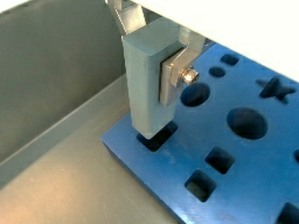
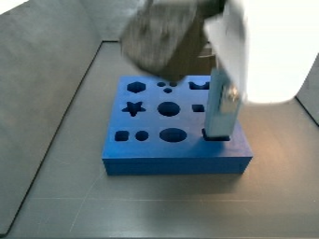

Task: Pick up the rectangle object. Move up. Move to above the board. Insert the rectangle object.
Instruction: Insert the rectangle object.

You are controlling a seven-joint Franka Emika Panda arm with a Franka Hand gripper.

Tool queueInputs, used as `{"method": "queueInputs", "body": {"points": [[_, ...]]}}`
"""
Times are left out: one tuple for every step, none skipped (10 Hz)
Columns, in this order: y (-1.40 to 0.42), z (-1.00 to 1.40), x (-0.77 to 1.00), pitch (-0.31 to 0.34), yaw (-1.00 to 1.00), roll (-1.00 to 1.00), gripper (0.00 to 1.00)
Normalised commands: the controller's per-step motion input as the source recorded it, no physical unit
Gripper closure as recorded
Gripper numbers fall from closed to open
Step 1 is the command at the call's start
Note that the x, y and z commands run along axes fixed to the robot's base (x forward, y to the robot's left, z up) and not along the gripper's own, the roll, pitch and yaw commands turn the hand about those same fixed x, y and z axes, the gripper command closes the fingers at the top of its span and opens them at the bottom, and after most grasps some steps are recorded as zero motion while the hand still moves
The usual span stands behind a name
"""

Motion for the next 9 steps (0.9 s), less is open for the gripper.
{"method": "queueInputs", "body": {"points": [[0.00, -0.15, 0.00, -0.351, 0.09, 0.00, 1.00], [0.26, 0.00, 0.03, -0.357, 0.35, -0.40, 1.00], [0.06, 0.00, 0.00, -0.146, 0.12, -0.26, 1.00], [0.00, -0.02, 0.00, 0.000, 0.00, 0.00, 1.00], [0.10, -0.14, 0.00, -0.180, 0.33, -0.09, 1.00], [0.05, -0.02, -0.07, -0.263, 0.28, -0.18, 1.00], [0.00, -0.02, 0.00, -0.011, 0.00, 0.00, 1.00], [0.00, -0.31, 0.03, -0.103, 0.00, 0.08, 1.00], [0.00, -0.50, 0.02, -0.229, 0.00, 0.23, 1.00]]}}
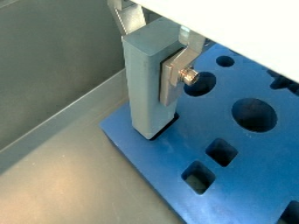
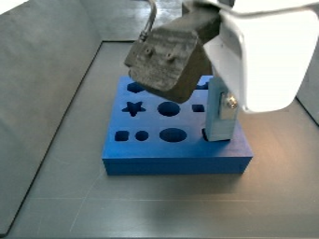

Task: Pick up the rectangle object. Move up. Move to above the board. Insert the rectangle object.
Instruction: Insert the rectangle object.

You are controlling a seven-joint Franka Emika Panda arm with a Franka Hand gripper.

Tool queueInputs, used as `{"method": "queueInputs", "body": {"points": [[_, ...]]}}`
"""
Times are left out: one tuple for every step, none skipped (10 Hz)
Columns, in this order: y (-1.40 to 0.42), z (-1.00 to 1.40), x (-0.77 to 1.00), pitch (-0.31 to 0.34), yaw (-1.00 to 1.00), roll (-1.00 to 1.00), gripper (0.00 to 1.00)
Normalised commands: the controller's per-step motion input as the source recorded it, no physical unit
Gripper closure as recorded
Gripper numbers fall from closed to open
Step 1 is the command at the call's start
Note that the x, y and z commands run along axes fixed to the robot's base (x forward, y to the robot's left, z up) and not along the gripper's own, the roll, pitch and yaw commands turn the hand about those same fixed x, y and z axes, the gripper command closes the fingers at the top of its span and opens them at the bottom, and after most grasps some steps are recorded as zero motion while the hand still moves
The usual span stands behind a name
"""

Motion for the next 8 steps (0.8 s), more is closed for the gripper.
{"method": "queueInputs", "body": {"points": [[0.00, -0.43, 0.00, -0.289, 0.00, 0.09, 1.00], [0.00, 0.00, 0.00, -0.034, 0.00, 0.00, 1.00], [0.00, -0.02, 0.00, 0.000, 0.00, 0.00, 1.00], [0.05, -0.01, -0.17, -0.006, -0.03, 0.00, 1.00], [0.13, -0.06, -0.50, -0.111, -0.11, 0.00, 1.00], [0.00, 0.00, -0.22, 0.000, -0.11, 0.08, 1.00], [0.00, 0.00, 0.01, 0.109, -0.06, 0.06, 1.00], [-0.18, -0.67, 0.10, 0.000, -0.01, 0.57, 1.00]]}}
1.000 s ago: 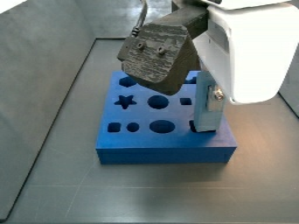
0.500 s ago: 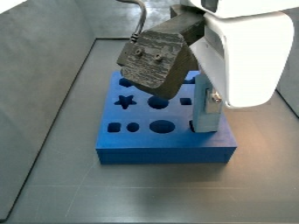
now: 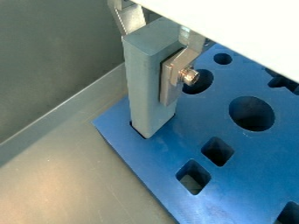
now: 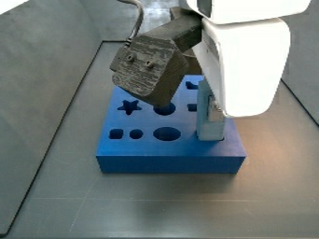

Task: Pick up the rectangle object. Move up. Move to above the board. Insert the rectangle object.
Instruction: Insert the rectangle object.

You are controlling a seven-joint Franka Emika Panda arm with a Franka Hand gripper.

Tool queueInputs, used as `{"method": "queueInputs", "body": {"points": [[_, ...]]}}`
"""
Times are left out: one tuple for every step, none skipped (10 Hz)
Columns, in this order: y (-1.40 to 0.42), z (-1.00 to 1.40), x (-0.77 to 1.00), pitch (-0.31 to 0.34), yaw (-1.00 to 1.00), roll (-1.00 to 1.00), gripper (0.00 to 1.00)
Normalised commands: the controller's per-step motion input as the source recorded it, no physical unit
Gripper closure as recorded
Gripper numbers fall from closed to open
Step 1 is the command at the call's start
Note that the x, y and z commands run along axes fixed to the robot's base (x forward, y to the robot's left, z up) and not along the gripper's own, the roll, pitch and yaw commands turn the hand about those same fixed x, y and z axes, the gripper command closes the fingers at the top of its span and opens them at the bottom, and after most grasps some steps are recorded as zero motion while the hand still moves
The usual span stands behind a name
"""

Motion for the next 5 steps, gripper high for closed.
{"method": "queueInputs", "body": {"points": [[-0.37, -1.00, 0.12, -0.111, -0.02, 0.30, 1.00], [-0.36, -1.00, 0.11, -0.131, 0.00, 0.28, 1.00], [-0.44, -1.00, 0.10, -0.149, -0.01, 0.22, 1.00], [-0.45, -1.00, 0.10, -0.151, 0.00, 0.20, 1.00], [-0.40, -1.00, 0.07, -0.131, 0.00, 0.20, 1.00]]}}
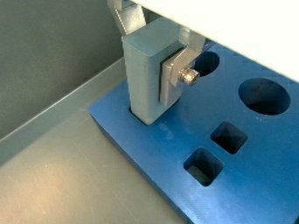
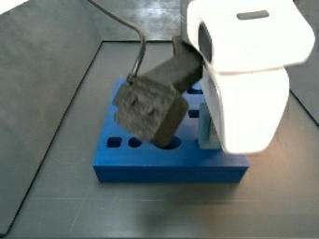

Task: Pick up the rectangle object. Move up. Move to above the board. Insert the rectangle object.
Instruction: Insert the rectangle object.

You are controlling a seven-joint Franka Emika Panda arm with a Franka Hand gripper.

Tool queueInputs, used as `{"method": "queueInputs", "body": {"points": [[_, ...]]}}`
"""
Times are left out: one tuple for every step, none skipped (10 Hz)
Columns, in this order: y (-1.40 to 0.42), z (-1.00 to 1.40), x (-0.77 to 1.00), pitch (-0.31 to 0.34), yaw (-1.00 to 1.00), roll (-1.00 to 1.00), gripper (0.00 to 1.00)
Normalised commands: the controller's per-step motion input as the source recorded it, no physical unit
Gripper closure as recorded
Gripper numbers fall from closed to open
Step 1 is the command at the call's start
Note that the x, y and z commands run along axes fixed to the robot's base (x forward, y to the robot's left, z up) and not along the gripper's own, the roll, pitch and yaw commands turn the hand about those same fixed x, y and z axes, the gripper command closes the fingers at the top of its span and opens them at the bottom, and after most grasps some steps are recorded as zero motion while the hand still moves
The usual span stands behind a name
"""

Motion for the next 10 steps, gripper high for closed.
{"method": "queueInputs", "body": {"points": [[-0.25, -1.00, 0.01, -0.077, 0.07, 0.14, 1.00], [0.00, -1.00, 0.13, -0.040, 0.17, 0.06, 1.00], [0.11, -1.00, 0.28, -0.026, 0.23, 0.01, 1.00], [0.00, -0.16, 0.00, -0.183, 0.00, 0.00, 1.00], [0.00, -0.09, 0.00, -0.029, 0.00, 0.00, 1.00], [0.00, -0.91, 0.00, -0.151, 0.00, 0.43, 1.00], [-0.02, -1.00, -0.04, -0.100, 0.00, 0.34, 1.00], [-0.05, -1.00, -0.05, -0.129, 0.00, 0.27, 1.00], [-0.07, -1.00, -0.03, -0.160, 0.00, 0.23, 1.00], [-0.05, -1.00, -0.02, -0.180, 0.00, 0.23, 1.00]]}}
